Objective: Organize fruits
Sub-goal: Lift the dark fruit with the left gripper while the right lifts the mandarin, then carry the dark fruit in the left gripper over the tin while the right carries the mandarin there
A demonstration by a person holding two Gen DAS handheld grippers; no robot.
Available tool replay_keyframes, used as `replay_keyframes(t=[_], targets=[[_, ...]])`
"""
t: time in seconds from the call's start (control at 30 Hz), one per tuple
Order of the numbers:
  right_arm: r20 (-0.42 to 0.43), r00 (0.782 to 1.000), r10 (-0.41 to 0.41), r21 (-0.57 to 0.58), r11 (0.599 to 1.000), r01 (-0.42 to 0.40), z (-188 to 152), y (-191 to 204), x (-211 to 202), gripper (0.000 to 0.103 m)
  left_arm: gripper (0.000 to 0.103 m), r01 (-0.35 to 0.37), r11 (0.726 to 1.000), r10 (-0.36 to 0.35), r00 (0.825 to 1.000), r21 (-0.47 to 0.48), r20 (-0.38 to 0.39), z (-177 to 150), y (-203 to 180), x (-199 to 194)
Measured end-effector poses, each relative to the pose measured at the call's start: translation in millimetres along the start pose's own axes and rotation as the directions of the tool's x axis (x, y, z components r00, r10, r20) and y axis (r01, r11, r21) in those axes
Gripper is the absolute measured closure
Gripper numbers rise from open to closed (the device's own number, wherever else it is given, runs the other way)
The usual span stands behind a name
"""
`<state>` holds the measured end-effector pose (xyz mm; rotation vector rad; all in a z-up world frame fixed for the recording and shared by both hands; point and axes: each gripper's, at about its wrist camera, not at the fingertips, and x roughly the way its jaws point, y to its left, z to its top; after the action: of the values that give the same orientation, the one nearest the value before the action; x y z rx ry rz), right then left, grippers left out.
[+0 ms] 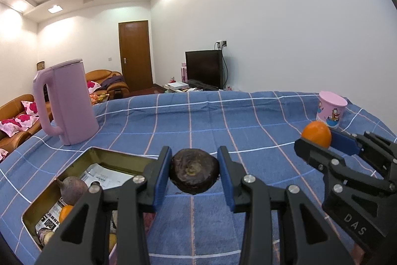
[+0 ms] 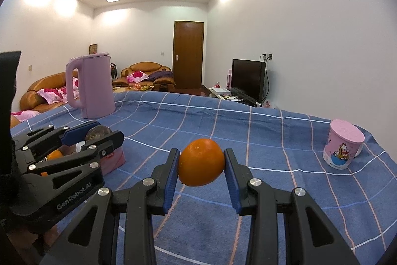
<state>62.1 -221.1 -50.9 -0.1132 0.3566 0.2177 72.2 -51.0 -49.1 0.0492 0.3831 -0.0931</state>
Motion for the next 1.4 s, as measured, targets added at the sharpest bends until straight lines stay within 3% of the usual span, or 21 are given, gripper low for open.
replay_keyframes(t=[0.57, 0.87, 1.4], targets=[[-0.004, 1.0, -0.004, -0.011, 1.0, 0.004, 0.9, 7.0, 1.1, 0.065, 0.063, 0.006, 1.0, -0.006, 1.0, -0.007, -0.024, -3.4, 7.5, -7.2], [-0.018, 0.999, 0.042, -0.014, 0.999, -0.042, 5.4, 24.4, 11.0, 0.065, 0.063, -0.017, 1.0, 0.016, 0.999, -0.023, -0.045, -6.0, 28.8, -15.2], [-0.031, 0.986, 0.166, -0.037, 0.985, -0.167, 22.1, 76.7, 30.0, 0.065, 0.063, -0.126, 0.989, 0.119, 0.989, -0.078, -0.087, -5.4, 87.0, -26.3]])
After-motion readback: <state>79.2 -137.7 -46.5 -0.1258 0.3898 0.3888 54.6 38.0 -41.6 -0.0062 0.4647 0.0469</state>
